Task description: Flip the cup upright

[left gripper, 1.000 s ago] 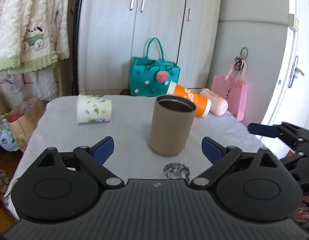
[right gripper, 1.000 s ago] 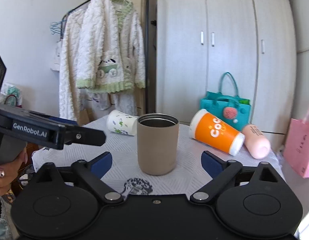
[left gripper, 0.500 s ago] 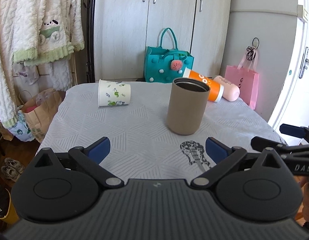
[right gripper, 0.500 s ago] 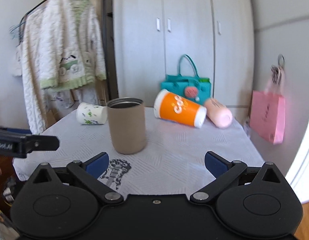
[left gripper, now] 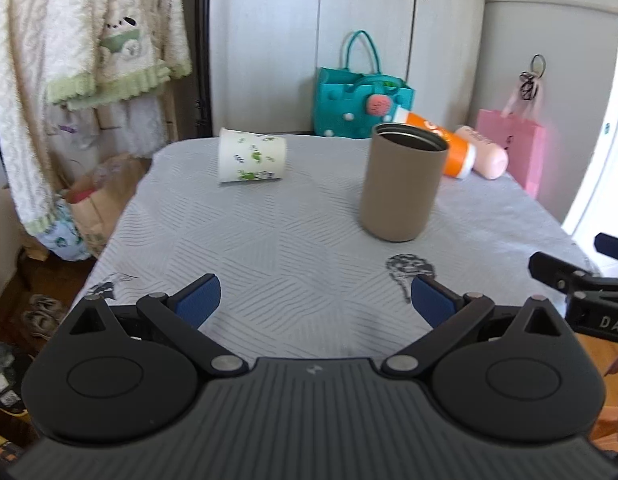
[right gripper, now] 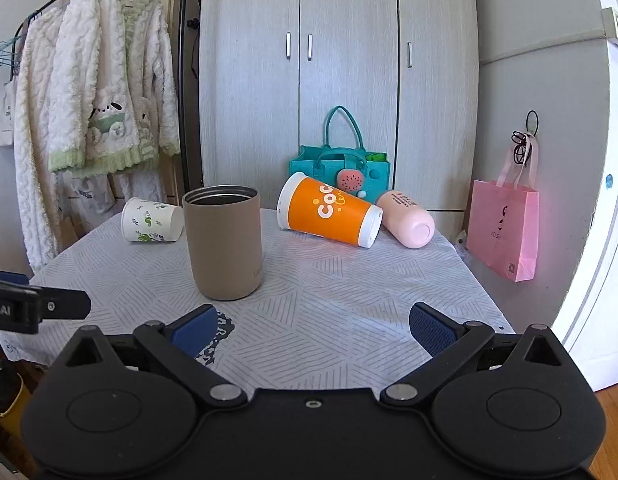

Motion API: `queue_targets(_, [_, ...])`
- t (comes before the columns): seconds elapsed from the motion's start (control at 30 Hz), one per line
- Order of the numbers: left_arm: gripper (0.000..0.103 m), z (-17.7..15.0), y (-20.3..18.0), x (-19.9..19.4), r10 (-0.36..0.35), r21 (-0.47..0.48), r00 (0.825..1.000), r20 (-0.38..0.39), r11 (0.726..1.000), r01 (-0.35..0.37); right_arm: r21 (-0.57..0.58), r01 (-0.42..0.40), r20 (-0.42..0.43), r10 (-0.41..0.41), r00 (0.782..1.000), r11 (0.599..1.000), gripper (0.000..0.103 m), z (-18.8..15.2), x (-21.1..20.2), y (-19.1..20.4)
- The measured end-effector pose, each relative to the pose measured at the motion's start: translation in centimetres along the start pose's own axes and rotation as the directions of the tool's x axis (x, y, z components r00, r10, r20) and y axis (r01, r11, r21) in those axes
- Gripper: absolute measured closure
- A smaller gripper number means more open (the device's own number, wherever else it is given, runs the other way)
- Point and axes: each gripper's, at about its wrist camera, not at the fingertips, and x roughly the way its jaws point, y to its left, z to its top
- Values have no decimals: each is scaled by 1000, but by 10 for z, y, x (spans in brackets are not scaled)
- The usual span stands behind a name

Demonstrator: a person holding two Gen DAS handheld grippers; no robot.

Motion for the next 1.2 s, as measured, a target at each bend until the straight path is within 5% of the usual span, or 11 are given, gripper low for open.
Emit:
queue_targets(0.67, [0,-9,5,-6,74,28,993,92,997,-77,61,42,-34,-40,999,997,0,-2,0,5])
queue_targets(1.2, [0,-10,4,-7,63,19,996,59,998,-64,71,53,-21,-52,998,996,0,-1,-8,4])
